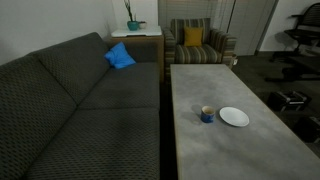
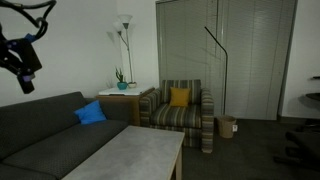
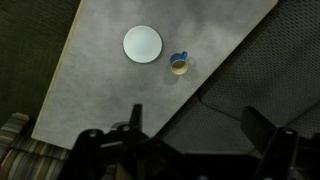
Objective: Put the blue mug on top of the white plate
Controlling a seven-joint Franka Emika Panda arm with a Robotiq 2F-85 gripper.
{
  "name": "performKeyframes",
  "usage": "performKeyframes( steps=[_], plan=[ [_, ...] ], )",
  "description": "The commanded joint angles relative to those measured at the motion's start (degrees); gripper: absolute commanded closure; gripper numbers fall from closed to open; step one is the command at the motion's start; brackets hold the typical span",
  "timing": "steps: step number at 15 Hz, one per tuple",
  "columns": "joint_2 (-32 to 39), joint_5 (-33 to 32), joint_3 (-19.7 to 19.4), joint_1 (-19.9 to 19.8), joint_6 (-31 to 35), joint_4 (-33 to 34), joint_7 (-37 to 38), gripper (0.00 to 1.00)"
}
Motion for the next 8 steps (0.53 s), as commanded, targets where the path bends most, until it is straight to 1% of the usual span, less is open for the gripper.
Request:
performKeyframes(
  steps=[1,3,4,5,6,7,8],
  plan=[
    [0.70,-0.06,2.66,-2.44,-0.01,0.46,0.23,0.00],
    [1.02,-0.08,2.71,-2.51,0.00,0.91,0.25,0.00],
    [0.61,-2.03,3.08,-2.62,1.44,-0.11,2.44,0.00],
    [1.53,-1.62,3.78,-2.58,1.58,0.41,2.06,0.00],
    [3.47,-2.97,4.24,-2.81,2.59,1.34,3.68,0.00],
    [5.82,0.30,4.62,-2.74,1.80,3.25,0.08,0.00],
    [7.88,2.07,5.15,-2.84,1.84,4.64,-1.51,0.00]
  ],
)
